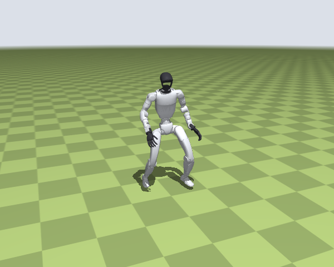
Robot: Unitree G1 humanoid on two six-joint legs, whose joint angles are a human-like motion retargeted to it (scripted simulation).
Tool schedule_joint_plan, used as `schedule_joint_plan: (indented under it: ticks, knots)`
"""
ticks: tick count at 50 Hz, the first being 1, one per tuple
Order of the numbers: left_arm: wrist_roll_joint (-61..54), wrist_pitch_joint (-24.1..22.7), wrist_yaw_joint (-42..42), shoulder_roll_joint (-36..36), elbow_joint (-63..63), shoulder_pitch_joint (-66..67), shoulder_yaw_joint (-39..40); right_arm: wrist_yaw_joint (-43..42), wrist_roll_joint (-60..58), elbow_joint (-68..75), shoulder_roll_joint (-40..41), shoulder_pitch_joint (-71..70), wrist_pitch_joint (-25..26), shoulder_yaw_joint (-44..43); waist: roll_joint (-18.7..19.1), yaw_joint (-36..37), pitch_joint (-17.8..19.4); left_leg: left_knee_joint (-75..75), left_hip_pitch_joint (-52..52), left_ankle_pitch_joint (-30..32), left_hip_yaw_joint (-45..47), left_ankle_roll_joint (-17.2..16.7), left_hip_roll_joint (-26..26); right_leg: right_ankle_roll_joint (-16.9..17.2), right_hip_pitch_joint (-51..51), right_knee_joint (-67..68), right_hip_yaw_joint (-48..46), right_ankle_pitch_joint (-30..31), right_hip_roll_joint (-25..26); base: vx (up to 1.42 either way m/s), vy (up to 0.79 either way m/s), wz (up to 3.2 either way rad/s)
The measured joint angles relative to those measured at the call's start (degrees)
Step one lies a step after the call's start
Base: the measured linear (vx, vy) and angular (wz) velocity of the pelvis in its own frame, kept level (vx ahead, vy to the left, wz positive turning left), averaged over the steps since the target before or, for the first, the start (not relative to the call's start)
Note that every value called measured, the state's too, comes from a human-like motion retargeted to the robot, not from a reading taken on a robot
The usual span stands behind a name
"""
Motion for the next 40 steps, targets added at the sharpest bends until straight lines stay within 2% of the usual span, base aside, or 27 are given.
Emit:
schedule_joint_plan:
  ticks: [2,5,8,10,12,14,15,17,18,20,22,23,25,28,30,33,35,38,40]
  knots:
    - [7.1,-0.6,-0.5,5.7,-5.3,3.2,-1.4,-3.8,-0.7,-1.4,-0.8,-4.3,-1.0,0.7,-1.0,0.7,0.2,0.7,-4.4,0.2,0.2,-0.7,2.4,1.3,0.3,-0.1,0.7,-0.9,-0.5,0.40,0.18,-0.51]
    - [10.2,-2.1,-2.1,11.3,-16.9,13.0,1.5,-5.6,2.7,-9.7,-3.7,-0.7,-3.0,-3.5,-2.3,6.1,-4.8,-8.7,-5.9,6.7,2.6,-2.4,3.7,2.2,4.1,-8.9,0.1,5.3,-3.0,0.67,0.35,-0.42]
    - [1.4,-3.3,-1.6,12.1,-23.6,22.9,3.9,-4.5,8.5,-16.7,-4.8,8.6,-3.3,-8.4,-3.6,13.2,-11.9,-31.3,1.5,18.8,6.9,-4.3,1.3,2.6,10.6,-21.7,-1.5,23.2,-5.8,0.90,0.60,-0.35]
    - [-1.0,-3.2,-2.0,12.3,-24.9,28.3,6.2,-3.4,9.6,-17.4,-4.8,11.9,-3.1,-9.3,-2.5,16.7,-15.2,-47.1,8.5,22.8,8.5,-5.5,0.3,3.3,13.6,-25.2,-3.4,35.7,-5.7,0.92,0.74,-0.35]
    - [0.3,-2.3,-4.9,13.5,-24.8,32.9,8.9,-2.8,8.3,-16.1,-4.9,12.8,-3.6,-8.5,-0.1,18.4,-17.0,-53.0,12.3,18.2,9.3,-5.2,1.3,2.7,13.5,-19.0,-8.9,37.3,-5.6,0.85,0.79,-0.13]
    - [0.9,-1.3,-7.1,15.2,-23.6,34.9,10.4,-3.3,6.1,-13.5,-4.8,11.4,-2.9,-6.4,1.7,19.2,-17.0,-58.2,16.4,15.0,10.4,-5.6,1.1,-0.6,11.9,-8.7,-14.3,36.8,-7.1,0.74,0.77,0.19]
    - [1.2,-0.7,-8.3,16.2,-22.7,35.4,10.8,-3.9,5.0,-12.0,-4.5,10.4,-2.6,-5.2,2.4,19.3,-16.5,-59.2,18.1,13.9,10.8,-5.4,0.8,-1.7,10.7,-2.5,-15.8,34.6,-7.9,0.68,0.70,0.38]
    - [0.6,0.6,-9.3,18.1,-18.0,33.2,9.6,-6.0,3.6,-9.1,-3.3,8.3,-1.5,-3.1,2.2,19.6,-14.6,-57.5,19.7,17.6,9.4,-4.0,-0.7,-2.6,7.5,8.7,-13.6,32.0,-7.9,0.63,0.61,0.50]
    - [0.0,1.8,-9.2,19.0,-14.2,30.5,8.4,-7.3,2.8,-7.7,-2.6,7.2,-0.6,-2.2,1.5,19.8,-13.0,-55.1,19.7,20.5,7.9,-2.6,-2.0,-2.9,5.5,13.6,-11.6,30.9,-7.7,0.56,0.53,0.67]
    - [-0.4,5.6,-8.8,20.1,-3.7,22.1,5.5,-9.5,1.1,-5.0,-1.3,5.6,1.6,-1.4,-1.3,20.2,-8.4,-43.4,16.8,20.7,5.0,1.0,-5.9,-3.7,1.3,22.1,-7.6,26.1,-8.6,0.50,0.47,0.92]
    - [3.2,9.9,-9.9,18.6,9.6,11.1,4.8,-9.1,-2.5,-3.3,-0.2,6.1,3.6,-2.4,-2.0,19.6,-3.9,-28.9,13.4,13.8,3.0,1.1,-8.6,-4.9,-2.2,26.8,-6.1,18.7,-8.1,0.45,0.47,1.21]
    - [6.3,11.7,-11.0,17.0,15.9,5.7,5.9,-8.6,-4.7,-3.1,0.4,7.0,4.1,-3.6,-1.2,19.0,-2.2,-25.0,13.4,11.0,2.2,0.5,-9.5,-5.7,-3.6,26.8,-6.2,15.5,-6.6,0.43,0.47,1.31]
    - [9.5,13.4,-12.3,13.3,21.5,-0.8,8.1,-7.9,-7.1,-3.8,2.2,9.8,4.5,-6.2,0.5,16.1,0.5,-23.9,16.1,8.9,0.2,0.0,-12.2,-6.4,-5.6,22.2,-6.4,12.3,-2.3,0.41,0.43,1.52]
    - [10.1,11.1,-15.7,9.6,15.9,-3.0,5.2,-8.1,-5.4,-6.9,6.0,14.6,4.0,-9.8,2.3,6.9,3.0,-29.1,21.9,10.5,-5.3,-0.8,-17.1,-3.1,-6.1,2.2,-4.9,16.6,6.1,0.37,0.34,2.09]
    - [14.8,8.6,-20.1,10.1,9.1,-2.8,-0.2,-8.6,-3.3,-8.8,9.1,18.6,3.4,-12.1,1.7,0.6,3.8,-33.3,26.1,11.6,-9.7,-1.7,-21.1,1.5,-5.8,-14.5,-3.1,25.7,8.8,0.40,0.23,2.34]
    - [25.9,6.5,-23.8,14.7,0.9,-5.2,-8.2,-7.8,0.9,-9.6,12.5,23.6,3.1,-14.3,0.0,-5.8,4.8,-36.6,33.1,10.9,-15.7,-1.8,-25.4,5.3,-6.8,-34.6,-1.9,42.8,10.0,0.45,0.03,1.72]
    - [31.4,5.4,-25.3,17.5,-2.8,-8.5,-10.6,-7.8,4.4,-10.1,14.2,26.1,1.8,-16.4,0.4,-7.0,6.1,-35.0,36.3,7.9,-16.7,-3.4,-24.8,5.5,-10.4,-39.8,-7.5,43.5,12.2,0.42,-0.10,0.64]
    - [24.6,6.5,-21.2,19.5,-7.4,-13.9,-12.3,-11.4,7.6,-9.3,15.2,26.2,2.8,-16.8,0.5,-7.5,8.4,-39.2,41.3,9.8,-18.6,-1.3,-27.8,5.5,-13.9,-45.3,-18.3,36.8,10.2,0.23,0.23,0.41]
    - [19.4,6.8,-18.7,20.1,-9.8,-16.2,-11.8,-13.0,8.3,-9.2,14.4,24.9,2.9,-16.0,0.3,-9.0,9.5,-38.4,42.6,10.0,-19.2,-0.7,-29.0,3.9,-17.1,-44.4,-25.3,38.3,8.8,0.18,0.18,0.58]
